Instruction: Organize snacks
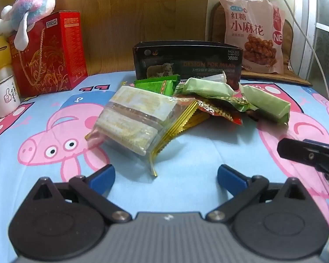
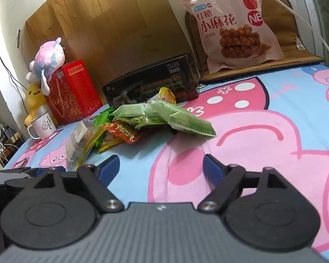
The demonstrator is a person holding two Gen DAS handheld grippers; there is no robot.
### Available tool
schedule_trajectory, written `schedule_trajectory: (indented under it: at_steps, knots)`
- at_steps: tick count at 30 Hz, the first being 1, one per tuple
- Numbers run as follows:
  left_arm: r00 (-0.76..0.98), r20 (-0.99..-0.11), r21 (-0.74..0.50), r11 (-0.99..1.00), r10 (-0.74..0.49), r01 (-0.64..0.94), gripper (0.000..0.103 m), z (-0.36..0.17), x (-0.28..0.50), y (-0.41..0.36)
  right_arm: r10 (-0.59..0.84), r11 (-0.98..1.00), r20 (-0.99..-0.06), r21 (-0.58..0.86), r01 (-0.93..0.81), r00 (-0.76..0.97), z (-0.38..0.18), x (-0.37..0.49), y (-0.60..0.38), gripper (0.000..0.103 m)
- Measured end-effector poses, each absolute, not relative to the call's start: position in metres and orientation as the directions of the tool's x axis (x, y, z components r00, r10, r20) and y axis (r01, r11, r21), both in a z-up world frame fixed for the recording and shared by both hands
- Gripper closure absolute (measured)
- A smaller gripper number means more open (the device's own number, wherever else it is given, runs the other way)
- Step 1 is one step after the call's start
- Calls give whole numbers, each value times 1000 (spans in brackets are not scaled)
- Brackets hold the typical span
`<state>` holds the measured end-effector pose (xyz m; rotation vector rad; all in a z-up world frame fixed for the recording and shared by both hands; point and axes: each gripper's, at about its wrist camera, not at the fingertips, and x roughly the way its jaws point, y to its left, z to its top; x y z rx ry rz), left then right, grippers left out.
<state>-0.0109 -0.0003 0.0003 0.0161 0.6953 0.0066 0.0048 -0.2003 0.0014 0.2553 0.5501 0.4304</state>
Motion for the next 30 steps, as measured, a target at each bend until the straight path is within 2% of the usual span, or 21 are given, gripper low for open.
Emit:
schedule_trajectory:
  at_steps: [8, 17, 20, 22, 23, 24, 26, 27, 28, 30]
  knots:
    - [778, -628, -2, 1000, 5, -8, 0, 1, -15, 4, 450, 887, -459, 328, -325, 766, 2, 4, -197, 27]
    - [827, -561, -110, 987, 33, -114, 0, 10, -38, 30, 435, 895, -464, 318, -313, 772, 2, 4, -196, 32]
    - [809, -588, -194, 973, -15, -123, 0, 7, -47, 41, 431, 898, -466, 309, -314, 773, 2, 4, -195, 34]
    - [820, -572, -217, 970, -32, -113, 0, 5, -61, 42, 429, 899, -468, 304, -316, 772, 2, 4, -194, 35]
    - [822, -567, -231, 968, -55, -94, 0, 5, -67, 42, 430, 899, -470, 302, -318, 771, 2, 5, -194, 39]
    - [823, -559, -249, 967, -98, -54, 0, 5, -73, 41, 434, 898, -472, 300, -323, 767, 2, 5, -193, 49]
    - [807, -550, -288, 956, -214, 57, 0, 5, -76, 40, 458, 887, -480, 305, -347, 748, 3, 9, -190, 60]
    - [788, -558, -294, 950, -260, 105, 0, 6, -76, 40, 481, 875, -478, 317, -366, 735, 4, 12, -188, 62]
    - [787, -560, -282, 953, -257, 111, 0, 7, -78, 40, 515, 855, -470, 340, -391, 717, 5, 14, -186, 62]
    - [810, -554, -255, 965, -193, 56, 0, 9, -81, 45, 582, 810, -450, 389, -438, 677, 11, 22, -178, 62]
